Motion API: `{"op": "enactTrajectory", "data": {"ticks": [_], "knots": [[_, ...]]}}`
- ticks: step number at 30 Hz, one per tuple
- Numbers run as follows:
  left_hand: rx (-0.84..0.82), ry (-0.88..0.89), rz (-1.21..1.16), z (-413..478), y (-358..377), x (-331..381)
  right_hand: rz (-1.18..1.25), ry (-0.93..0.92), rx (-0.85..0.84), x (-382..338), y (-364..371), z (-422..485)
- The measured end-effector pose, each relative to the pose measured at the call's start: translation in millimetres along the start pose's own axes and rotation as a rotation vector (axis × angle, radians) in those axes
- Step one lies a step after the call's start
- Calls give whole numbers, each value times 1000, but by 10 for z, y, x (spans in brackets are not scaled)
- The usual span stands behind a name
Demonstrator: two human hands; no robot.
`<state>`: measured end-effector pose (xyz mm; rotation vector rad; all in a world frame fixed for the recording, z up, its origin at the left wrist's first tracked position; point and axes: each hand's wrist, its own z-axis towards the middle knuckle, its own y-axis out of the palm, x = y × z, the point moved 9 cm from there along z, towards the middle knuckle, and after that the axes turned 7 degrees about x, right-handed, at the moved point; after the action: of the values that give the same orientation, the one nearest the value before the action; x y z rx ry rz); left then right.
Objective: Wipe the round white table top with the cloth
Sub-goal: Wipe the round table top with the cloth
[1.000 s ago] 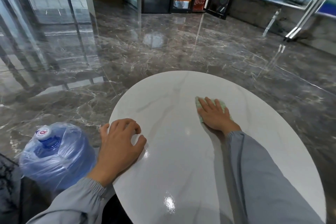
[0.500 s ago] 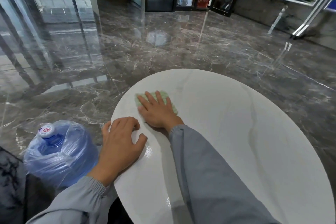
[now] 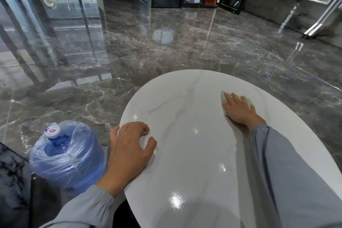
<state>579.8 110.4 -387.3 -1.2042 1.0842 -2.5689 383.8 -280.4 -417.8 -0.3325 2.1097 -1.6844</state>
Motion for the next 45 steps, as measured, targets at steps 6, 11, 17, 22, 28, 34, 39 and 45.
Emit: {"op": "enactTrajectory", "data": {"ticks": [6, 11, 17, 22, 28, 34, 39, 45], "knots": [[17, -4, -53, -14, -17, -11, -5, -78, -26, -852, 47, 326], [46, 18, -33, -11, -32, -4, -78, -475, -63, -2403, 358, 38], [39, 40, 4, -14, -27, 13, -199, -909, -137, -3392, 778, -837], [35, 37, 12, -10, -32, 6, -156, -1092, -126, -3298, 819, -1178], [45, 21, 9, -7, -33, -7, -139, -967, -71, -3308, 668, -601], [66, -28, -21, -25, -69, -24, -116, -726, -75, -3377, 573, -149], [114, -95, -53, -29, -132, -59, -185, -1023, -82, -3382, 738, -930], [175, -123, -76, -25, -227, -27, -290, -1278, -82, -3211, 935, -1652]]}}
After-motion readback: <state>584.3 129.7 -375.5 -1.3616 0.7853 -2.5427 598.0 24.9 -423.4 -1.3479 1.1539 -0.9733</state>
